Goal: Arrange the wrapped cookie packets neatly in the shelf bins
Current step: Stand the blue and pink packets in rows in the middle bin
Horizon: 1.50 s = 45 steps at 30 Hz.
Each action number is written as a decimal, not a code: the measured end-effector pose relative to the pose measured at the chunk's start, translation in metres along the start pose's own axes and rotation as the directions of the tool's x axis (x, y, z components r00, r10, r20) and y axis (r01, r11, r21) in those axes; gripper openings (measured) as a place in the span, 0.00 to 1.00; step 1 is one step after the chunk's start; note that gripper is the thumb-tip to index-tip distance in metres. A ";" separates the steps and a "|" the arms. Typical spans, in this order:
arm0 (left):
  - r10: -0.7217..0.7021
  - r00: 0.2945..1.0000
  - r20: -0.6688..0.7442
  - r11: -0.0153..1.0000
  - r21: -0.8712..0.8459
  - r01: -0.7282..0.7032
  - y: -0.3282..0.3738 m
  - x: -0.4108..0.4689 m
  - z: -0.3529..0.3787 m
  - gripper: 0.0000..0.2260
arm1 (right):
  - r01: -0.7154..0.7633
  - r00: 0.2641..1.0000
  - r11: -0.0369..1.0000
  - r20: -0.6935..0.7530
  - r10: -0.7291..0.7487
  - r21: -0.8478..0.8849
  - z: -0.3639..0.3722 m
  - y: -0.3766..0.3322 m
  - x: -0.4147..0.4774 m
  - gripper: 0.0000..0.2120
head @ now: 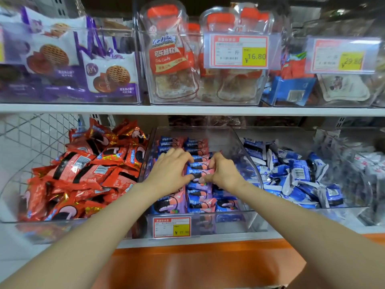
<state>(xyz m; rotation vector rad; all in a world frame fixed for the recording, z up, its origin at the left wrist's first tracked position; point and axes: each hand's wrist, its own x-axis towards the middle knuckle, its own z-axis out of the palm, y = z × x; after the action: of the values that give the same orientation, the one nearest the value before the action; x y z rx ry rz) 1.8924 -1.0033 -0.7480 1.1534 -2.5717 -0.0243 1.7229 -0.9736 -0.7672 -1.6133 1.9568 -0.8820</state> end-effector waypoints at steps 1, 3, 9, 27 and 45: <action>-0.011 1.000 0.024 1.000 0.025 0.010 0.001 0.004 0.003 0.20 | 0.013 1.000 1.000 -0.009 -0.013 0.000 0.001 0.000 0.000 0.22; -0.050 0.997 0.057 0.997 0.057 0.047 0.003 0.010 0.008 0.22 | 0.067 0.998 0.998 -0.015 -0.067 -0.001 0.001 -0.001 0.000 0.22; -0.108 0.993 0.046 0.982 0.158 0.099 0.005 0.019 0.012 0.22 | 0.172 0.985 0.984 0.011 -0.171 -0.055 -0.001 -0.003 0.004 0.16; -0.023 0.999 0.034 0.995 0.094 0.020 0.004 0.008 0.013 0.24 | 0.285 0.934 0.853 -0.071 -0.349 -0.438 -0.100 0.015 -0.008 0.04; 0.044 0.995 0.088 0.989 0.134 -0.056 -0.008 0.016 0.018 0.25 | 0.437 0.830 0.388 0.530 0.174 -0.812 -0.065 -0.017 0.095 0.19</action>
<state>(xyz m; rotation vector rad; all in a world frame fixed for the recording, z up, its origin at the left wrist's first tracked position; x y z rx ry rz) 1.8826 -1.0224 -0.7619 1.1579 -2.7131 0.1179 1.6693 -1.0560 -0.7048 -2.2575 1.9126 0.8684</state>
